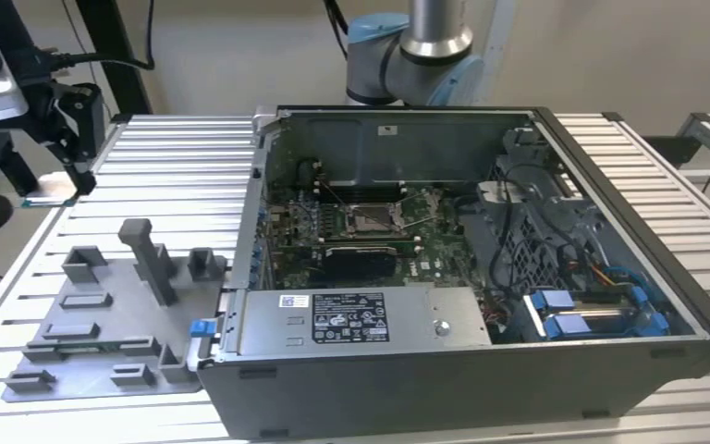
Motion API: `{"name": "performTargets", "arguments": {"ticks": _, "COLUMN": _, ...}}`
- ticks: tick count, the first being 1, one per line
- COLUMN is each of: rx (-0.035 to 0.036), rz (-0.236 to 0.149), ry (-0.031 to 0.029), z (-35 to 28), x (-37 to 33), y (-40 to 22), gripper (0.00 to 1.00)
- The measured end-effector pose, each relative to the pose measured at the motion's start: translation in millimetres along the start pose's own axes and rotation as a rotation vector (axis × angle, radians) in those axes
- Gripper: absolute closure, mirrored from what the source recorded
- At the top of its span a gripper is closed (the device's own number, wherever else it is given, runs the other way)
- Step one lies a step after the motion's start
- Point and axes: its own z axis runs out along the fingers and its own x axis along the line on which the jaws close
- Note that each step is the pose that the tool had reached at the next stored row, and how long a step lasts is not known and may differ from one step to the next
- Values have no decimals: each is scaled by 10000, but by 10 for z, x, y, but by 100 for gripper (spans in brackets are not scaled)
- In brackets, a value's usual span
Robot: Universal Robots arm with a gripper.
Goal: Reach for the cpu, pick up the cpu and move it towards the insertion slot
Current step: 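Pick up the cpu and move it towards the insertion slot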
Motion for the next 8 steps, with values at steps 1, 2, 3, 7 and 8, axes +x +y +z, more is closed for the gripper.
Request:
{"name": "performTargets", "arguments": {"ticks": 1, "rx": 0, "rz": 0, "ry": 2, "z": -1, "x": -43, "y": -1, "gripper": 100}}
{"name": "performTargets", "arguments": {"ticks": 2, "rx": 0, "rz": 0, "ry": 2, "z": -1, "x": -71, "y": -2, "gripper": 100}}
{"name": "performTargets", "arguments": {"ticks": 3, "rx": 0, "rz": 1, "ry": 4, "z": -1, "x": -89, "y": -2, "gripper": 100}}
{"name": "performTargets", "arguments": {"ticks": 7, "rx": 0, "rz": 1, "ry": 5, "z": -1, "x": -184, "y": -5, "gripper": 100}}
{"name": "performTargets", "arguments": {"ticks": 8, "rx": 0, "rz": 0, "ry": 6, "z": -2, "x": -200, "y": -5, "gripper": 100}}
